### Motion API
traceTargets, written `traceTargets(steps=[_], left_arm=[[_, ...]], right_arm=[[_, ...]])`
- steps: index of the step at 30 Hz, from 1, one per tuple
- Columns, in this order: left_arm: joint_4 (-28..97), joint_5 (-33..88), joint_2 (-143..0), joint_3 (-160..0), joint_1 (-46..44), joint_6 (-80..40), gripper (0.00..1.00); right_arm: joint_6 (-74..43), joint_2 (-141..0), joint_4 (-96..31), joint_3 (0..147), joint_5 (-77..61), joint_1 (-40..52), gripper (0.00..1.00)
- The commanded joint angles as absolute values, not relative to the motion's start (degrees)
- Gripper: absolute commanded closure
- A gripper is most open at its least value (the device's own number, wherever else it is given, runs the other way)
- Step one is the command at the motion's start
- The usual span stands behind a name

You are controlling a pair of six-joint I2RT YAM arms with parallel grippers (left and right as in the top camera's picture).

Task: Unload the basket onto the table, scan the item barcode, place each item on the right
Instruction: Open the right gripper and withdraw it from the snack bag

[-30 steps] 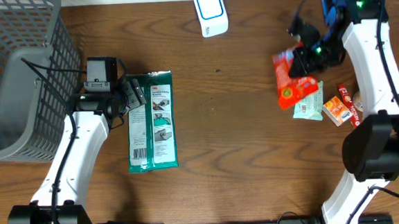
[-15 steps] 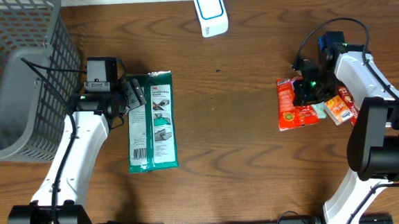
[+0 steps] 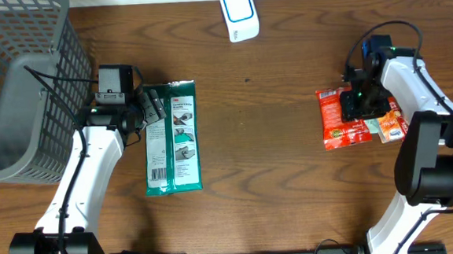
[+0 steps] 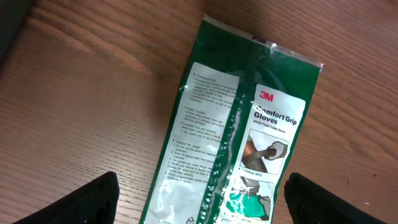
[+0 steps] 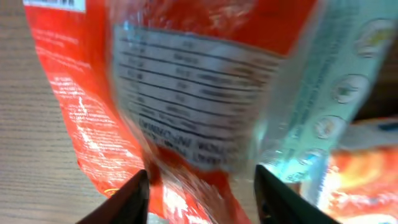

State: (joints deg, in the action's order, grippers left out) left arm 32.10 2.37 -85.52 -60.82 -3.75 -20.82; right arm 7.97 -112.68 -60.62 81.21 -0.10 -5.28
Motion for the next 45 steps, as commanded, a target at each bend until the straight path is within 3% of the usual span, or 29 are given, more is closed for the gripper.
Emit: traceTargets(steps=[1, 5, 11, 15, 19, 26, 30, 36, 42, 45], left_arm=[[32.1, 1.4, -86.1, -60.1, -3.6, -21.1, 0.14], [32.1, 1.4, -86.1, -60.1, -3.6, -21.1, 0.14], [32.1, 1.4, -86.1, -60.1, -3.6, -21.1, 0.14], [32.1, 1.4, -86.1, -60.1, -3.6, -21.1, 0.14], [32.1, 1.4, -86.1, -60.1, -3.6, -21.1, 0.14], [32.1, 1.4, -86.1, -60.1, -3.6, -21.1, 0.14], [32.1, 1.4, -86.1, -60.1, -3.6, -21.1, 0.14], [32.1, 1.4, -86.1, -60.1, -3.6, -21.1, 0.14], [32.1, 1.4, -86.1, -60.1, -3.6, -21.1, 0.14], [32.1, 1.4, -86.1, -60.1, -3.6, -21.1, 0.14]], right_arm=[[4.3, -106.9, -60.7, 83.4, 1.2, -4.9, 0.33], [3.9, -104.9, -60.2, 83.4, -0.1, -4.4, 0.28], [4.4, -105.0, -57.3, 83.0, -17.8, -3.9, 0.41], [10.2, -105.0, -55.0, 81.9, -26.0, -2.7, 0.57], [10.7, -105.1, -52.4, 78.9, -18.6, -1.4, 0.76], [3.2, -105.1, -46.3, 72.7, -0.5, -2.5, 0.8], [1.5, -105.1, -46.0, 72.1, 0.5, -4.1, 0.85], [0.7, -105.1, -46.1, 72.2, 0.3, -4.5, 0.85], [2.0, -102.5, -46.0, 72.8, -19.2, -3.9, 0.8], [2.0, -100.8, -45.2, 72.8, -31.4, -3.2, 0.66]])
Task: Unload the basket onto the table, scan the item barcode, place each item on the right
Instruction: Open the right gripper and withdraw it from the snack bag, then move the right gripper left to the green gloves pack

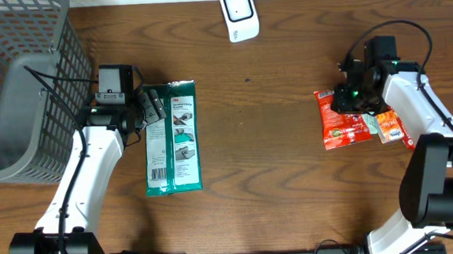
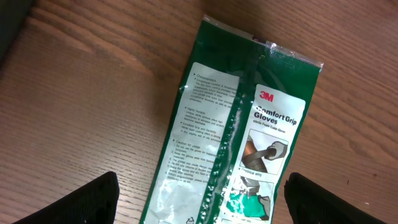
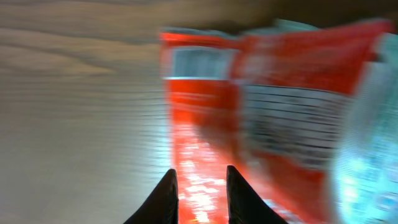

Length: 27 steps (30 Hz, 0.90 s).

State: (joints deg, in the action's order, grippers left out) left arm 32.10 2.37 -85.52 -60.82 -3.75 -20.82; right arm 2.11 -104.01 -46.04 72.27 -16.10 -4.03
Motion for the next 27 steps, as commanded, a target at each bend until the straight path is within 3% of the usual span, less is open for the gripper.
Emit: traceTargets(steps=[1, 5, 7, 12, 14, 15, 16, 18, 20, 27], left_arm=[[32.0, 1.4, -86.1, -60.1, -3.6, -21.1, 0.14], [32.0, 1.4, -86.1, -60.1, -3.6, -21.1, 0.14], [32.0, 1.4, -86.1, -60.1, -3.6, -21.1, 0.14], [32.6, 1.6, -86.1, -60.1, -3.6, -21.1, 0.14], [35.4, 2.0, -86.1, -60.1, -3.6, -21.1, 0.14], [36.1, 2.0, -86.2, -60.1, -3.6, -21.1, 0.15], [37.0, 2.0, -86.4, -60.1, -3.6, -21.1, 0.21], [38.5, 1.9, -86.8, -59.8, -3.6, -20.3, 0.5], [38.5, 1.9, -87.2, -59.2, -3.6, -17.7, 0.64], [38.0, 0.3, -92.0, -58.3, -3.6, -16.3, 0.7]], right_arm=[[2.0, -100.8, -44.6, 72.8, -34.8, -3.0, 0.55], [2.0, -100.8, -44.4, 72.7, -44.1, -1.9, 0.07], [2.0, -100.8, -44.5, 72.7, -45.8, -1.3, 0.01], [2.0, -100.8, -44.1, 72.7, -47.0, 1.8, 0.04], [2.0, -100.8, -44.1, 72.5, -46.8, 3.5, 0.26], [2.0, -100.8, -44.1, 72.4, -46.6, 4.3, 0.32], [2.0, -100.8, -44.0, 72.3, -46.5, 5.4, 0.34], [1.9, -100.9, -43.4, 72.2, -45.5, 7.4, 0.39], [0.4, -100.9, -42.1, 72.2, -42.6, 9.4, 0.44], [-8.6, -100.9, -38.6, 72.2, -27.8, 16.7, 0.5]])
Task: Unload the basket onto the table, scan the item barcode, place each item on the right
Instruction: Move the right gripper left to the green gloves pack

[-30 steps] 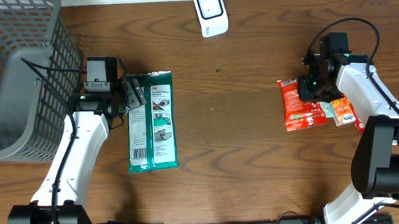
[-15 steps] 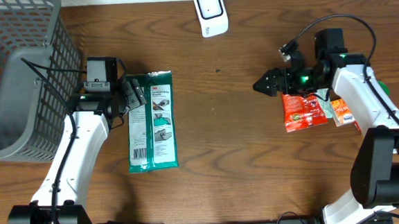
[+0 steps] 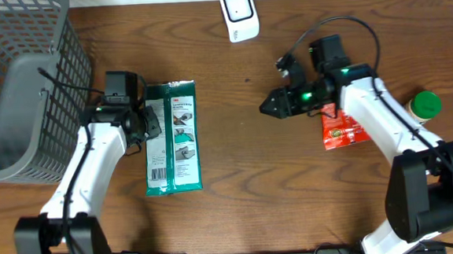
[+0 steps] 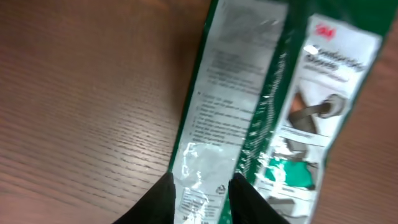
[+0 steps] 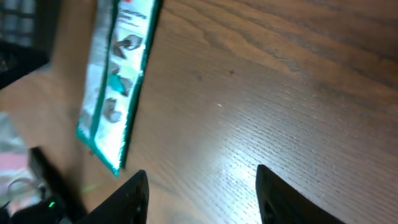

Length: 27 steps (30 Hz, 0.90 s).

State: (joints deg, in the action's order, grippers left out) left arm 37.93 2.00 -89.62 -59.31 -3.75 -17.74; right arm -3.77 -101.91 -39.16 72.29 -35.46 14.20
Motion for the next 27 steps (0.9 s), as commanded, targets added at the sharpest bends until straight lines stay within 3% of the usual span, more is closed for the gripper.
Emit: traceTargets(steps=[1, 12, 16, 18, 27], left_arm=[[37.8, 0.2, -93.1, -58.3, -3.6, -16.3, 0.7], [35.0, 2.8, -103.7, -58.3, -3.7, -16.1, 0.7], [37.3, 11.0, -104.0, -58.3, -4.3, -16.1, 0.7], [37.6, 13.3, -104.0, -58.3, -5.1, -16.1, 0.7], [35.8, 15.7, -104.0, -58.3, -11.7, -16.6, 0.69]], right_arm=[[-9.3, -100.9, -38.2, 72.2, -26.0, 17.8, 0.52], [-16.4, -103.0, -34.5, 72.2, -18.0, 26.1, 0.58], [-19.0, -104.6, -34.1, 72.2, -18.0, 26.8, 0.42], [-21.3, -105.5, -34.1, 72.2, -18.0, 26.7, 0.4], [-23.7, -108.9, -34.1, 72.2, -21.6, 26.7, 0.47]])
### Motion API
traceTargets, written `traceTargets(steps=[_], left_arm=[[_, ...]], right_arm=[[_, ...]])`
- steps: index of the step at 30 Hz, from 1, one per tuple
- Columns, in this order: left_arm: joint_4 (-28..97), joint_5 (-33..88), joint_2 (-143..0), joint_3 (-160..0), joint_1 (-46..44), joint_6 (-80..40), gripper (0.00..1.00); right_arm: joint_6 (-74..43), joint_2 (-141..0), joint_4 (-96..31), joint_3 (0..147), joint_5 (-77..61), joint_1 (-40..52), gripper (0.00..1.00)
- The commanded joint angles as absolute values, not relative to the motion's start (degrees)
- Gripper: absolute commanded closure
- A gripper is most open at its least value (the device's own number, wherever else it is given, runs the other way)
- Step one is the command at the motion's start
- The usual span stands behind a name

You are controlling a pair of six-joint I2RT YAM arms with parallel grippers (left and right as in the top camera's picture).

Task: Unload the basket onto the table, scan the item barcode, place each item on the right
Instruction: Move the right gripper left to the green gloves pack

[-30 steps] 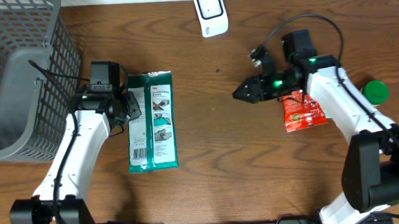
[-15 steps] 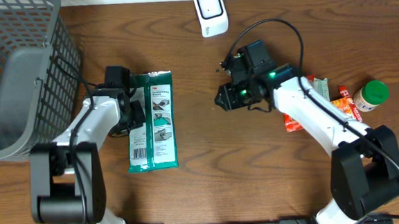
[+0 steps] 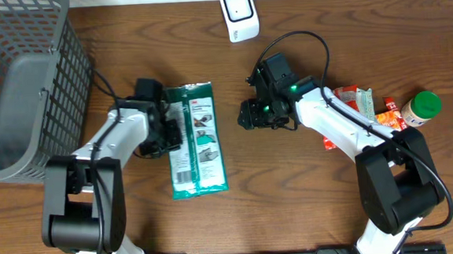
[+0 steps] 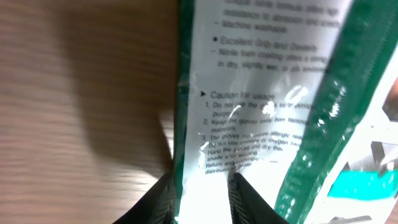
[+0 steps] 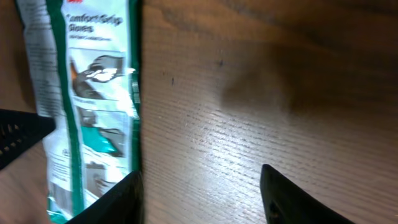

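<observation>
A green 3M glove packet (image 3: 196,139) lies on the wooden table, slightly askew. My left gripper (image 3: 168,133) is at its left edge. In the left wrist view the packet (image 4: 261,93) fills the frame and my left gripper (image 4: 202,202) is narrowed on that edge. My right gripper (image 3: 247,115) is just right of the packet and stands open over bare wood (image 5: 202,199), with the packet (image 5: 81,106) at its left. The white scanner (image 3: 239,14) stands at the far edge of the table.
A grey wire basket (image 3: 18,77) fills the far left corner. Red snack packets (image 3: 349,96) and a green-lidded bottle (image 3: 419,107) lie at the right, partly under the right arm. A table edge runs along the front.
The glove packet has shifted right and turned a little, with my left gripper still at its left edge. My right gripper has moved left, closer to the packet's right side.
My left gripper stood wide open above the packet's top while my right one was open over the red packets. Then the right jaws were narrow at a red packet. Later the left jaws were narrowed at the glove packet's edge and the right arm was at mid-table, open. Now both flank the packet.
</observation>
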State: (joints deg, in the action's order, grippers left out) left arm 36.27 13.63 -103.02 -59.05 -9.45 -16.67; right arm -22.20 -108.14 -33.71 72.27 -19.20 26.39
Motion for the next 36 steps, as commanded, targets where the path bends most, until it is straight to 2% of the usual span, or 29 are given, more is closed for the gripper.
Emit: traceTargets(steps=[1, 15, 32, 36], left_arm=[[35.6, 15.7, -104.0, -58.3, -12.5, -16.7, 0.69], [30.6, 15.6, -104.0, -58.3, -20.1, -18.3, 0.7], [28.2, 13.9, -104.1, -58.3, -22.3, -18.3, 0.7], [28.2, 13.9, -104.1, -58.3, -22.3, -18.3, 0.7]], right_arm=[[-23.7, -108.9, -34.6, 72.2, -21.9, 26.7, 0.47], [-21.6, -108.9, -36.1, 69.7, -22.6, 26.8, 0.46], [-19.7, -108.9, -34.6, 69.6, -24.7, 26.8, 0.44], [-19.7, -108.9, -35.9, 69.6, -24.7, 26.9, 0.41]])
